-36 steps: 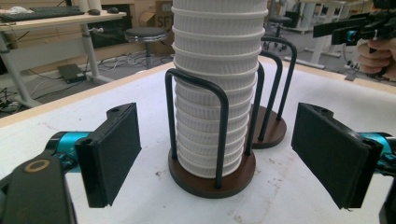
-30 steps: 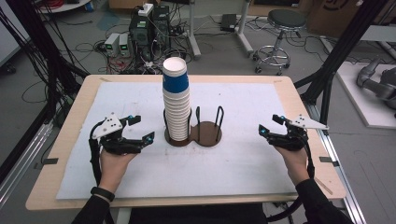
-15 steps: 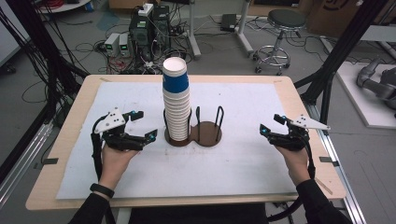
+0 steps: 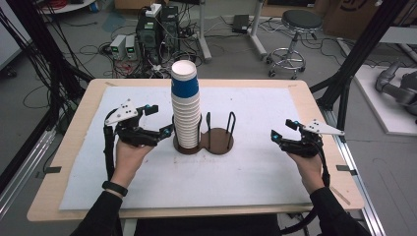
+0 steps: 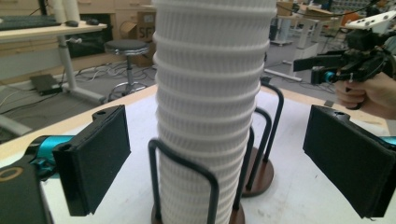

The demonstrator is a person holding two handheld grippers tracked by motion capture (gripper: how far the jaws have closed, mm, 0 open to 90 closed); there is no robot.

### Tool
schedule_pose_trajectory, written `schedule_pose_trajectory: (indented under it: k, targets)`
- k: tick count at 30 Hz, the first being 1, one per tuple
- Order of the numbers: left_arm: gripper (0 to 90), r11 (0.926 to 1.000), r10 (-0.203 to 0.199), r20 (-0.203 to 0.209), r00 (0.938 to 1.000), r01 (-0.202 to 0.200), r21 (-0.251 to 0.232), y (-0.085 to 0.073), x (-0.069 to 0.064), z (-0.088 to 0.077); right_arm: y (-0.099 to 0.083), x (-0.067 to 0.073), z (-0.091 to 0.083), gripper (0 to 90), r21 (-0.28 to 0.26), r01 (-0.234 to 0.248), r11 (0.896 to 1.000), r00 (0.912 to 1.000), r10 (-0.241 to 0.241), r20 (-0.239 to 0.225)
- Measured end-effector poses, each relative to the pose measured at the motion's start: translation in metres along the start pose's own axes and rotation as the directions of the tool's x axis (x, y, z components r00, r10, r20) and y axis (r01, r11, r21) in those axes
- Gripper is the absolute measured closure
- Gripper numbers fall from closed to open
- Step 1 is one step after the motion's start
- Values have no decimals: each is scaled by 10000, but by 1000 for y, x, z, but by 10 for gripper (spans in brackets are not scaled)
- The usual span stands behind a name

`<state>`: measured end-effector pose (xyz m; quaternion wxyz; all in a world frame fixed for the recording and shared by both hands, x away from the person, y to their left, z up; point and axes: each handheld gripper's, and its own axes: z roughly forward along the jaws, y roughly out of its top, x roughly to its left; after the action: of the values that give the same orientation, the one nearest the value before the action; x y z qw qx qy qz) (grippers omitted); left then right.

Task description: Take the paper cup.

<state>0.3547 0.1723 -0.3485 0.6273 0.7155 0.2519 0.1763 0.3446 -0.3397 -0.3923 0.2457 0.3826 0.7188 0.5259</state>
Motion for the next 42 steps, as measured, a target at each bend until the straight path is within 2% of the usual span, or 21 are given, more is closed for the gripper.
schedule_pose_trajectory:
  k: [7, 17, 22, 23, 28, 34, 39, 42]
  targets:
    - [72, 9998, 158, -19, 9999, -158, -85, 13, 1, 17, 0, 1, 2, 208, 24, -23, 10000, 10000, 23, -39]
    - [72, 10000, 15, 475, 9989, -18, 62, 25, 7, 43, 0, 2, 3, 207, 60, 84, 9999, 9997, -83, -229]
    - [72, 10000, 22, 523, 9986, -27, 87, 28, 8, 51, 0, 2, 3, 206, 39, 78, 10000, 9996, -77, -253]
    - [72, 9999, -136, 515, 9986, 135, 11, 28, 9, 55, 0, 2, 3, 206, 57, 75, 10000, 9995, -73, -309]
    - [72, 10000, 21, 357, 9994, -22, 52, 27, 10, 60, 0, 3, 4, 206, 44, 156, 9999, 9992, -155, -376]
    - [105, 10000, 39, 414, 9991, -42, 80, 27, 10, 60, 2, 6, 4, 206, -32, 200, 9998, 9984, -201, -537]
    - [107, 10000, 24, 447, 9990, -26, 47, 27, 11, 60, 8, 11, 6, 206, -102, 178, 9998, 9965, -186, -810]
    - [107, 10000, -3, 464, 9989, 2, 37, 27, 12, 60, 16, 16, 6, 207, -276, 310, 9991, 9945, -337, -995]
